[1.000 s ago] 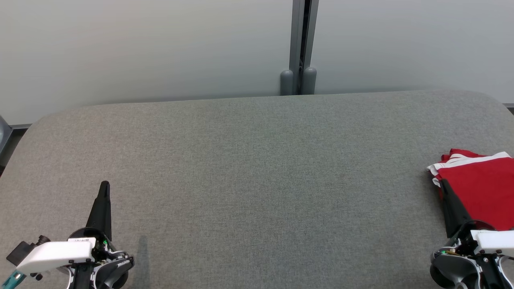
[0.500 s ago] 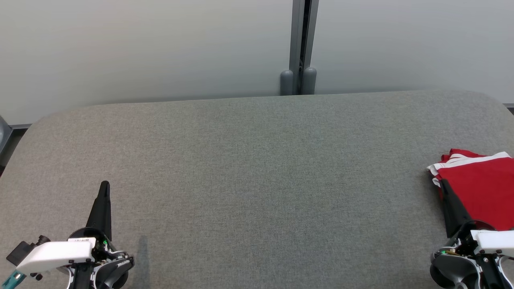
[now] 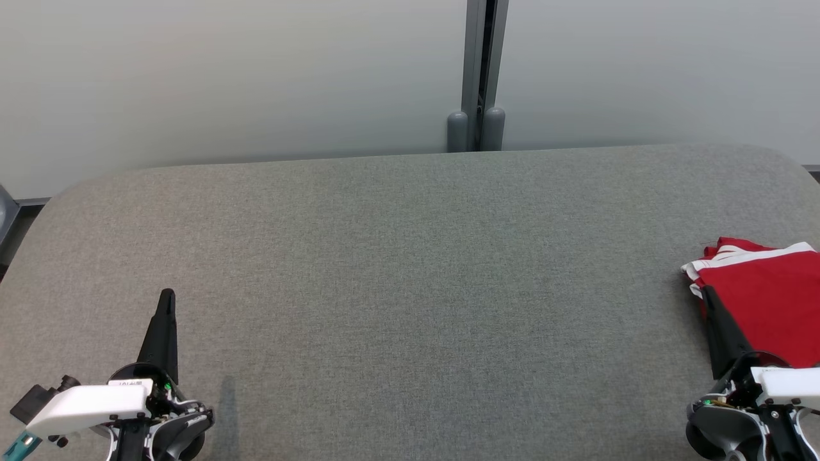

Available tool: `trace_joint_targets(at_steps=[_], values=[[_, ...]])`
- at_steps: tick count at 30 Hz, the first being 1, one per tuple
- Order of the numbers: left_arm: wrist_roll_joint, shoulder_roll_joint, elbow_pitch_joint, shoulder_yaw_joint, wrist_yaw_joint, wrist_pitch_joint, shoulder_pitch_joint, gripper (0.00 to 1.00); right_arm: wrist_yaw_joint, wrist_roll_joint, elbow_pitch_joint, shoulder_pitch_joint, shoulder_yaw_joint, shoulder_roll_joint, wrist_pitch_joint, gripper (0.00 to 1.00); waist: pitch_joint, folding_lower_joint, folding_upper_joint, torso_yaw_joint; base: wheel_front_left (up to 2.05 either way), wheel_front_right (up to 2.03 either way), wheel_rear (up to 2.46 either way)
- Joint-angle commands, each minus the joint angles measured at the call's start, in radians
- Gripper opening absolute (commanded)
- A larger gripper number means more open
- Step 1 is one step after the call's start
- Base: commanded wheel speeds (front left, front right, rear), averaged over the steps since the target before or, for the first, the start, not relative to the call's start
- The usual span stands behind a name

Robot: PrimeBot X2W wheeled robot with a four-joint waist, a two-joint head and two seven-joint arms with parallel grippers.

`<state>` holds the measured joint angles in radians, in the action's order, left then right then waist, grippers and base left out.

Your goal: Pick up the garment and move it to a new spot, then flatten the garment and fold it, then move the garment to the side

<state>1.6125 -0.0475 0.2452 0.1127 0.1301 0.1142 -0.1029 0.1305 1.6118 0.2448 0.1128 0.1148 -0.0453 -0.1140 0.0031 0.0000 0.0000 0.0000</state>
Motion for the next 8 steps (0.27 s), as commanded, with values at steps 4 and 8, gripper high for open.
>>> trace_joint_targets(at_steps=[4,8], values=[[0.001,-0.005,-0.002,0.004,0.003,0.003,-0.012,0.0,0.0,0.003,-0.004,-0.009,0.001,-0.009,-0.004,0.0,0.0,0.0,0.0,0.0,0.0,0.0,0.0],[0.001,-0.005,-0.002,0.004,0.003,0.003,-0.012,0.0,0.0,0.003,-0.004,-0.009,0.001,-0.009,-0.004,0.0,0.0,0.0,0.0,0.0,0.0,0.0,0.0]])
